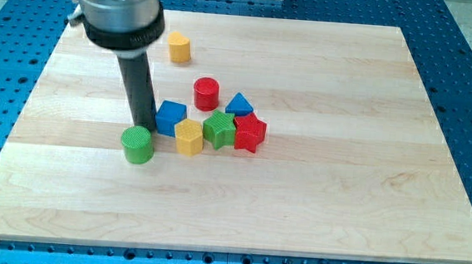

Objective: Place the blue cube left bottom to the yellow heart

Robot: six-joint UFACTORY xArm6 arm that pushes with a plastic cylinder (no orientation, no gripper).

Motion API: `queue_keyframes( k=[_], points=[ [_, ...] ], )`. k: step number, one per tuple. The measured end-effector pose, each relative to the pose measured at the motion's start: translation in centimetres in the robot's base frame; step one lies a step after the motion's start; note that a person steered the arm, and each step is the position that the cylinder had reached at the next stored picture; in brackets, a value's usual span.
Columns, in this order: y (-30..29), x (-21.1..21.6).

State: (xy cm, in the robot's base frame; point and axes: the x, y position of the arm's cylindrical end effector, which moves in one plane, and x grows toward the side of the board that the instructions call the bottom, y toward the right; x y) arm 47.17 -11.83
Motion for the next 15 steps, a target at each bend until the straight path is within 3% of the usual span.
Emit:
queue_keyframes(
  k=[4,7,9,11,14,15],
  points=[
    [-0.8,1.3],
    [5.9,2.0],
    [3.8,-1.8],
    [10.0,0.6],
    [1.0,-5.5],
    [7.2,-6.3]
  ],
)
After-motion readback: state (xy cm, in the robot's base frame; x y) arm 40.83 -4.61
